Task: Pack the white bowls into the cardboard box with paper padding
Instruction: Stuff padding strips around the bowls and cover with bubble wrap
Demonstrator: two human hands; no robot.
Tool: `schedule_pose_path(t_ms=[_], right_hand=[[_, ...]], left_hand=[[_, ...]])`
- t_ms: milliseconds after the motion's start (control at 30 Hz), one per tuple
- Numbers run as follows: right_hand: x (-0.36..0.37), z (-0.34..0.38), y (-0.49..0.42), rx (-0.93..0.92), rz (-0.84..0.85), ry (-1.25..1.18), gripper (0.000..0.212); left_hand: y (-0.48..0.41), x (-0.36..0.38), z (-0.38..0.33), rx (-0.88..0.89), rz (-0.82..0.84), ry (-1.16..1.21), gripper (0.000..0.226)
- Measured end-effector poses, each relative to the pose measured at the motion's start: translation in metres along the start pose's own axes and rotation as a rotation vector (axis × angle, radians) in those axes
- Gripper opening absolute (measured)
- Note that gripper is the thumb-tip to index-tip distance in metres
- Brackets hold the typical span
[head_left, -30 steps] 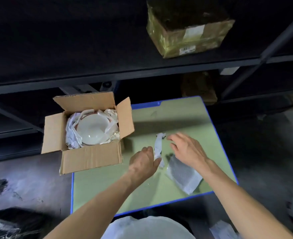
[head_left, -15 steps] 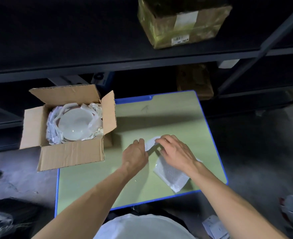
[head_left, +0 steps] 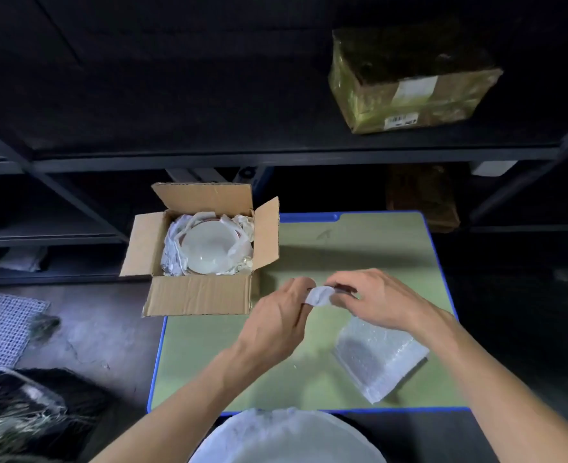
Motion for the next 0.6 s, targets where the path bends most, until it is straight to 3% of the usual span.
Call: schedule_pose_path(t_ms=[67,200,333,600], right_hand=[[-0.007,0.017,0.0,0.005,-0.001,-0.043,0.01],[-0.018,0.055,-0.003,-0.022,-0.06,-0.12,0.01],[-0.018,0.098,-0.014,-0.068,-0.158,-0.162,0.02],[0.011,0.146,-0.049,0.06,-0.294,-0.131,0.015]], left_hand=[[0.007,-0.019,-0.002,0.027,-0.037,0.074,0.013],[0.02,-0.058,0.009,0.061,-0.066,0.124,0.029],[0.017,-0.098,0.041,0.012,-0.132,0.129,0.018],[-0.029,-0.139,0.107,0.009,-0.054,0.104,0.02]])
Point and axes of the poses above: each hand's wrist, its own y-axis away from the middle knuckle, its own x-axis out of the palm, z = x × y, the point moved 8 cm from there along -y, towards the middle knuckle, and after that the axes turned 3 degrees about -y, right-handed, at the moved point
